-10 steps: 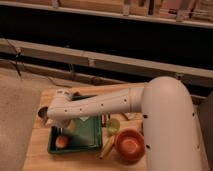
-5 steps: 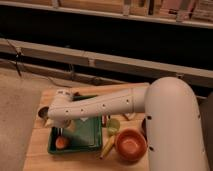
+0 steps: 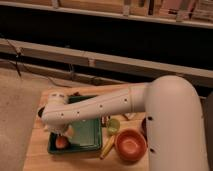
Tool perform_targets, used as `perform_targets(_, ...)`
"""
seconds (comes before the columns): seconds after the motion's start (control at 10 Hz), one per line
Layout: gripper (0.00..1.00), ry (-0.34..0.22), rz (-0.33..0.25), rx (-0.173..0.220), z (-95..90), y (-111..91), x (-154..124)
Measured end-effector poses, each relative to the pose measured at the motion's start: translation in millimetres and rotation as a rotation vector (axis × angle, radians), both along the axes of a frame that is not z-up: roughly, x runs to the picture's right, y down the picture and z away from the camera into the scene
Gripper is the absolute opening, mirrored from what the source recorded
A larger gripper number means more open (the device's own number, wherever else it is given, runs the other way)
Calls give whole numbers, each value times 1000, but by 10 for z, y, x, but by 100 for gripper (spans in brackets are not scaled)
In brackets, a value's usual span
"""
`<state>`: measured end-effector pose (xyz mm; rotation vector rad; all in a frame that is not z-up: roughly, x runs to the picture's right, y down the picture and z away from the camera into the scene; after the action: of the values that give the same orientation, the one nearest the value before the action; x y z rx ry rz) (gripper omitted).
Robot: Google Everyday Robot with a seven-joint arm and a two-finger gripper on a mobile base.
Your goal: Place apple in table surface
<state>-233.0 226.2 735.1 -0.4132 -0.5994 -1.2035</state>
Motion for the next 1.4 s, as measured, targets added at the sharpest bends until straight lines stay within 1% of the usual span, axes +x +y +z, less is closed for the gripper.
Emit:
perform_targets(0.1,80,9,-3,-20,-17,33,-27)
perform_targets(0.2,80,22,-11,-44,8,74,-20)
perform_targets(0.4,80,31,-24,-76,22,131,-22)
perform_targets(0.6,80,73,-39,-104,1,180,23)
perform_targets(0.7,80,84,-42,-108,-22,193,20)
perform_targets(0.9,80,114,-51,-116,-124,263,32)
perform_targets(1.4,80,152,-73,-106,-468,467,91)
